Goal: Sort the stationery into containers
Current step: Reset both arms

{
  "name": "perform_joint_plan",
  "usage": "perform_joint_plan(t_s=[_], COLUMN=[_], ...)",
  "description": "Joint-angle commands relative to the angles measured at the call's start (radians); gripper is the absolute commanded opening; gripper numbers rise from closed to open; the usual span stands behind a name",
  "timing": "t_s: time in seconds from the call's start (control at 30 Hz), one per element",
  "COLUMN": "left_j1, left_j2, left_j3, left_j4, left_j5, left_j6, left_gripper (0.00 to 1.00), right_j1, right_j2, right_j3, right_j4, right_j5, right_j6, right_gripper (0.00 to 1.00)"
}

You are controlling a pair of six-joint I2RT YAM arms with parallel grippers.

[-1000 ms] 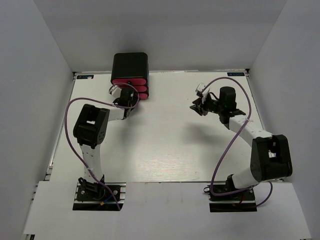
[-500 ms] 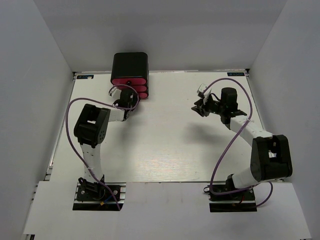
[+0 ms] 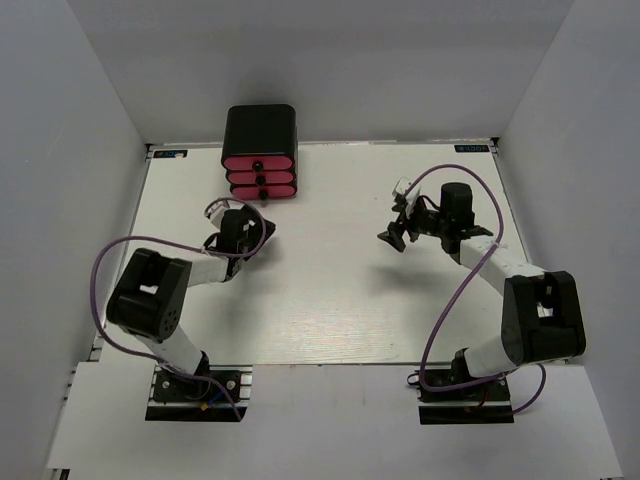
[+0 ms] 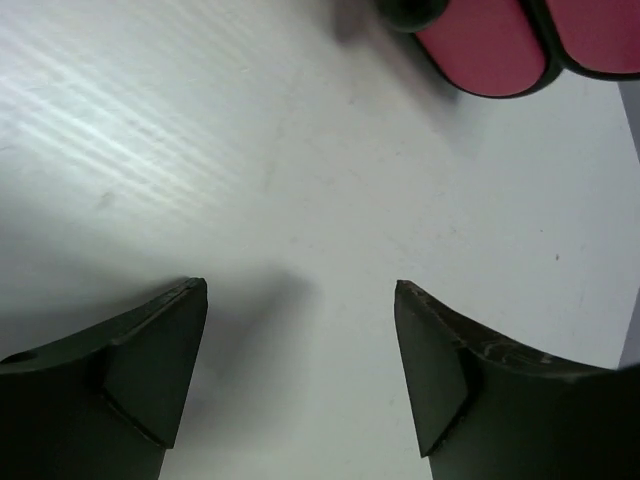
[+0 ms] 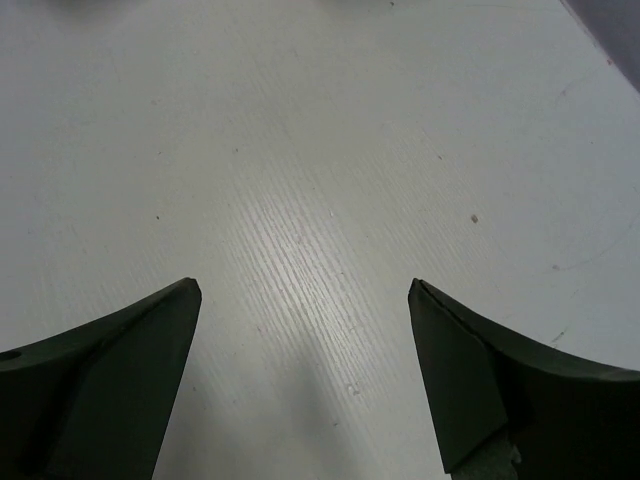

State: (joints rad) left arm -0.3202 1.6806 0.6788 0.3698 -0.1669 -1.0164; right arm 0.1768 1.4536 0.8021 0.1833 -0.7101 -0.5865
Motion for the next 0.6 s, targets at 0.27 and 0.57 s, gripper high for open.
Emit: perform_joint_plan(t_s=[0.27,0.57], left_j1=[0.003,0.003], left_j2=[-0.355,-0.939], left_j3=[-0.123,-0.358], left_j4=[-0.482,-0.478], left_j5=[0.05,-0.013], left_j6=[0.199,0.295], left_gripper=[0.99,0.99], right_j1=[0.004,-0.002], right_j2=[-0.015,-0.053], right_j3=[0.031,0.045], right_j4=[-0.014,-0.096], right_j5=[0.217,0.347], right_j6=[0.341,0.48], right_gripper=[0.9,0.9])
